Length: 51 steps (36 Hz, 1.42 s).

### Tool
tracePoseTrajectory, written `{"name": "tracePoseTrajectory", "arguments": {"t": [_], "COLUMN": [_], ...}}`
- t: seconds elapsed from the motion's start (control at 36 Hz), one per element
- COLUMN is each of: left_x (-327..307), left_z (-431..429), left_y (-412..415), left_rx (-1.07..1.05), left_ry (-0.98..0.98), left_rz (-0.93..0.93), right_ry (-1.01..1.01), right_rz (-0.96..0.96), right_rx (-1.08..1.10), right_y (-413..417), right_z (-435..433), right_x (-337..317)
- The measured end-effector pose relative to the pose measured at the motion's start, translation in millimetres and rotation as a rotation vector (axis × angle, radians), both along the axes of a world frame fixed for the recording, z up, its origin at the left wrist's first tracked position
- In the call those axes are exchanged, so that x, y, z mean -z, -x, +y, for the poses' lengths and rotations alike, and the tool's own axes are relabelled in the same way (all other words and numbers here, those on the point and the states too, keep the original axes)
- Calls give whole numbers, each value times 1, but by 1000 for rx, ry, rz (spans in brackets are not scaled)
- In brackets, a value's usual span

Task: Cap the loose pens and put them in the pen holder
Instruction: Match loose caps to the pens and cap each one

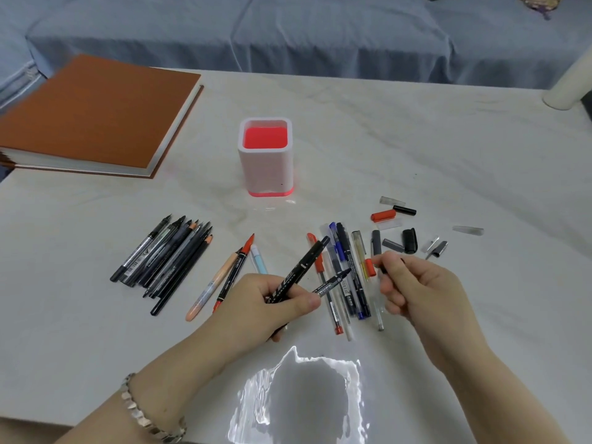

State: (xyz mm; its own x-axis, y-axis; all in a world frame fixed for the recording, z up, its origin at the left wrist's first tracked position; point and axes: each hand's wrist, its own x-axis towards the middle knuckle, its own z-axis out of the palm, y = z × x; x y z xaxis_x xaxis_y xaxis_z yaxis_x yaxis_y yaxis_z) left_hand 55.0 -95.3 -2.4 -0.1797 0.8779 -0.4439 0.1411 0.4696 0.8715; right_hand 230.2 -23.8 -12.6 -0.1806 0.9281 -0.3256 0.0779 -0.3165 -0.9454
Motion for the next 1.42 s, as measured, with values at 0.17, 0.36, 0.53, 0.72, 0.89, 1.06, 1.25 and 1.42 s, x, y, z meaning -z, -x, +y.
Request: {"name": "tracePoseTrajectory", "arguments": {"t": [0.17, 0.36, 0.53, 0.72, 0.89, 1.06, 1.25, 1.42], "left_x": [-2, -3, -1, 2, 5, 7, 13, 11], "left_z": [-2, -4, -3, -1, 6, 8, 25, 40], "left_y": [0, 0, -3, -4, -1, 0, 6, -3], "left_rx": [40, 79, 91, 133, 304, 581, 673, 893], "left_ry": [-13, -45, -147, -139, 4, 9, -52, -139], "left_rz": [27, 51, 75, 49, 72, 286, 588, 1156], "right_ry": [132, 128, 149, 121, 210, -228, -540, -365], "right_rz": [141, 107, 146, 113, -27, -253, -598, -582], "right_rx": [-73, -177, -223, -249, -387, -676, -793, -625], "right_y": [12, 13, 13, 10, 1, -11, -7, -11], "right_z": [-6, -7, -9, -12, -4, 4, 2, 6], "right_x": [2, -2, -2, 5, 4, 4, 4, 2]}}
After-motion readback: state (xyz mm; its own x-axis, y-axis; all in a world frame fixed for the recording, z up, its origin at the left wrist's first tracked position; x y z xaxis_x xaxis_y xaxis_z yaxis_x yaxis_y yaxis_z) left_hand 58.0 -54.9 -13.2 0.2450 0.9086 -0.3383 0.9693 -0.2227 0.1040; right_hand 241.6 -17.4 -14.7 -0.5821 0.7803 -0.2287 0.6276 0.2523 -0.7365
